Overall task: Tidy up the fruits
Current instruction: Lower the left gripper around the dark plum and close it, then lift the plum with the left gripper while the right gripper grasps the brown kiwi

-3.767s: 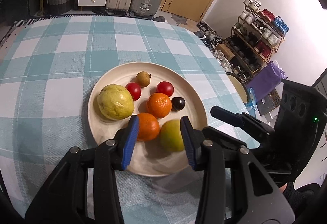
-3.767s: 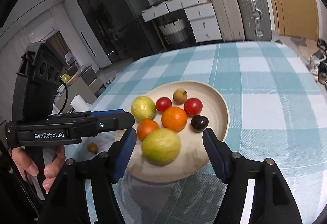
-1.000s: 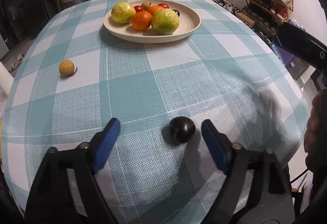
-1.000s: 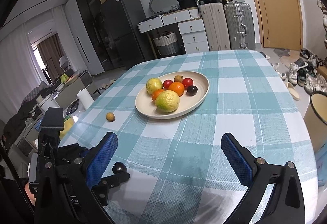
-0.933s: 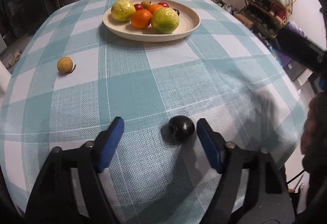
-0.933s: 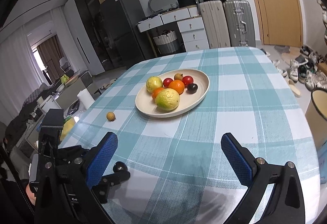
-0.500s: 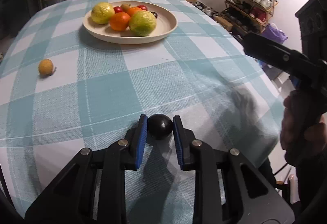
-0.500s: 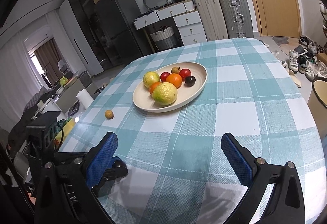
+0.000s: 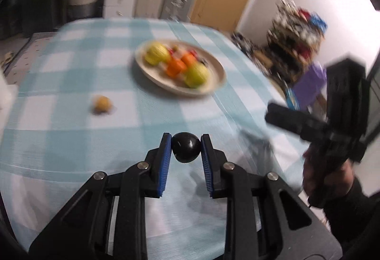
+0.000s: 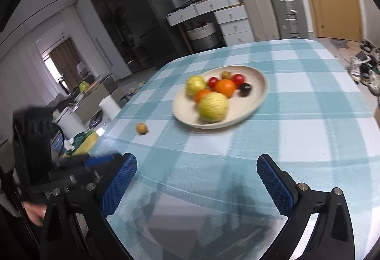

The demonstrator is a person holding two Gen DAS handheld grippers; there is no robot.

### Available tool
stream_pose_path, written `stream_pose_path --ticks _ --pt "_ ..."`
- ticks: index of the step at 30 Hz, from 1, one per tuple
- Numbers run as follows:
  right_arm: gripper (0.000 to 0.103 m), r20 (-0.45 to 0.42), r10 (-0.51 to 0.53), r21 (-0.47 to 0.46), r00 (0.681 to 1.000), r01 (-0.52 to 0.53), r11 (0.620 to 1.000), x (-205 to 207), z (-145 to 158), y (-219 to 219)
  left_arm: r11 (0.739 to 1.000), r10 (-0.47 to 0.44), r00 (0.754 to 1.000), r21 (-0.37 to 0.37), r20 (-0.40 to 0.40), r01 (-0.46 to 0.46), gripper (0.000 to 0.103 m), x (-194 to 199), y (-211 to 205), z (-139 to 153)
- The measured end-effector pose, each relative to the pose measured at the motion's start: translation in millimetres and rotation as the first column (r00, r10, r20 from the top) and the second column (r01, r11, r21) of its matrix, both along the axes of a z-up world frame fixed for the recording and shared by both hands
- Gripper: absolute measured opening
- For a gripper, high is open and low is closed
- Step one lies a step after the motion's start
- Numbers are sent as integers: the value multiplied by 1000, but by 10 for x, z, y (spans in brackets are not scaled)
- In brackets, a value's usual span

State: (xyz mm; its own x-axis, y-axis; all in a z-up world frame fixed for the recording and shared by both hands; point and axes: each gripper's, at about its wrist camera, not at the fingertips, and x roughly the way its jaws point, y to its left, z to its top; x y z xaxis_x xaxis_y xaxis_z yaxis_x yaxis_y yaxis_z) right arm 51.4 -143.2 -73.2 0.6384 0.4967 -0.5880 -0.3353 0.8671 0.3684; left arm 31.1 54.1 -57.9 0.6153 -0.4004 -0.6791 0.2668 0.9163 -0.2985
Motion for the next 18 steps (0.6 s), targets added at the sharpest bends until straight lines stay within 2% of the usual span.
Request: stream_pose_path --ticks 5,11,18 --pt "103 -68 142 119 988 -133 984 192 -64 352 992 126 989 22 79 -128 22 -87 577 330" --pt "103 -91 226 100 970 -217 971 377 -139 871 971 230 969 51 93 -235 22 -152 1058 456" --pt "102 -108 261 40 959 -258 965 642 -213 1306 961 277 959 12 61 -278 22 -216 1407 323"
